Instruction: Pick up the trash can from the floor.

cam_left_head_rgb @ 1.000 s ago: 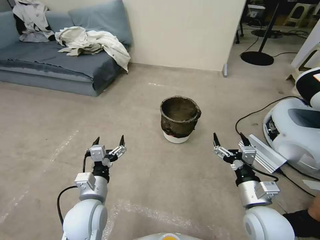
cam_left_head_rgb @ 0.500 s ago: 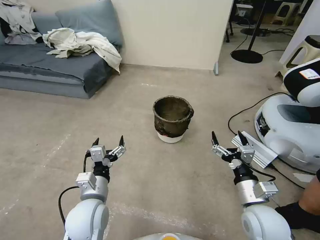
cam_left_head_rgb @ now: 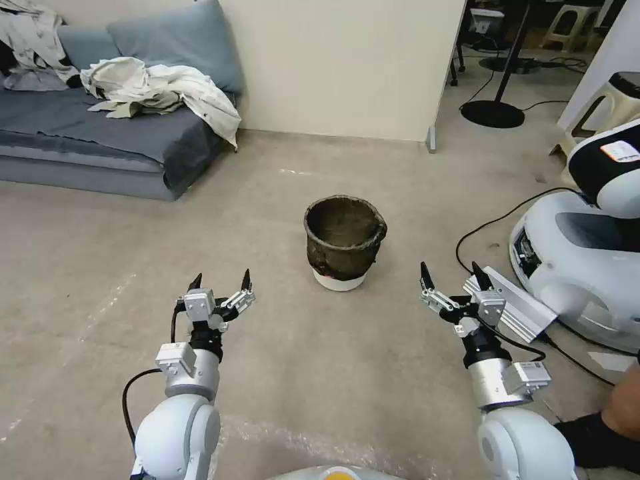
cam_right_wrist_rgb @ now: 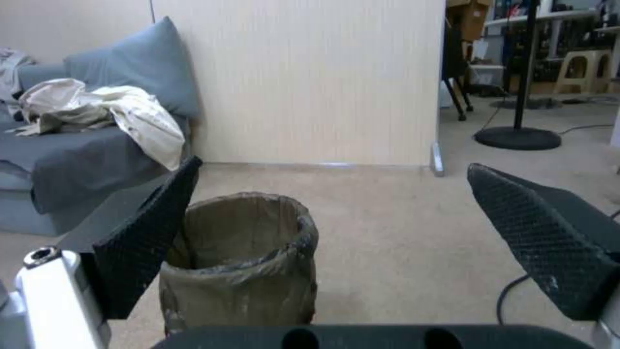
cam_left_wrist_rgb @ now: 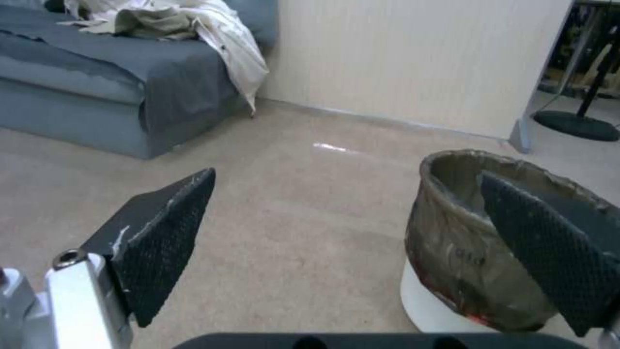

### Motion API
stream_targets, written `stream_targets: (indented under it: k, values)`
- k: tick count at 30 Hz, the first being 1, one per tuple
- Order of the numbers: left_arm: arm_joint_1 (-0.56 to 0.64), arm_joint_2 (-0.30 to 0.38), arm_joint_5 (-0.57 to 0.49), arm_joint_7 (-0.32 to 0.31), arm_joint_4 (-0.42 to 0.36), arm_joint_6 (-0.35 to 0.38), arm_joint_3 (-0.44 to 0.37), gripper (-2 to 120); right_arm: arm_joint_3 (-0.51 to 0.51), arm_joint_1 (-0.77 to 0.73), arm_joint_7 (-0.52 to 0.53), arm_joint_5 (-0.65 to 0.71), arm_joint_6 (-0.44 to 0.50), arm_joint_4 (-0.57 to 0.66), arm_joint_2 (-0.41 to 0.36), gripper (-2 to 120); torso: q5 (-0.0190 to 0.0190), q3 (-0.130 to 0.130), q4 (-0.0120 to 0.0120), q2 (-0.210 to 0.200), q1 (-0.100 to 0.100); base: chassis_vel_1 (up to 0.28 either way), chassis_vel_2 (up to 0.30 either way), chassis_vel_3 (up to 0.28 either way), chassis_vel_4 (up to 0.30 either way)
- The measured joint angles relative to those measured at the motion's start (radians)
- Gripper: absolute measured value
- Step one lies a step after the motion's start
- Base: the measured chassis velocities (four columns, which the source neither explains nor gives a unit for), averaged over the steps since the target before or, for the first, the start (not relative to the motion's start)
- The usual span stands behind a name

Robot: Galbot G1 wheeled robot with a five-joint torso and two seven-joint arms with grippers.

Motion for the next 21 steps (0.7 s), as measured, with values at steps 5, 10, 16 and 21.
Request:
stream_targets:
  k: [5, 10, 16, 21]
  values:
    - [-0.006, 0.001, -0.005, 0.003, 0.009, 0.0, 0.002, 100, -0.001, 0.003, 0.003, -0.001, -0.006, -0.002, 0.002, 100, 0.0, 0.0, 0.0, 0.0, 0.0, -0.056, 0.063, 0.071, -0.064]
    - [-0.012, 0.001, -0.006, 0.004, 0.015, 0.0, 0.002, 100, -0.002, 0.005, 0.006, -0.001, -0.01, -0.003, 0.002, 100, 0.0, 0.0, -0.0001, 0.0, 0.0, -0.056, 0.069, 0.06, -0.063]
    - [-0.013, 0.0, -0.006, 0.008, 0.018, -0.002, 0.004, 100, -0.002, 0.004, 0.006, -0.002, -0.011, -0.003, 0.004, 100, -0.0001, 0.0, 0.0, 0.0, 0.0, -0.097, 0.091, 0.101, -0.094]
    - [-0.011, 0.001, -0.007, 0.008, 0.019, -0.006, 0.005, 100, -0.003, 0.0, 0.006, -0.004, -0.011, -0.003, 0.006, 100, 0.0001, 0.0, 0.0, 0.0, 0.0, -0.122, 0.126, 0.117, -0.128]
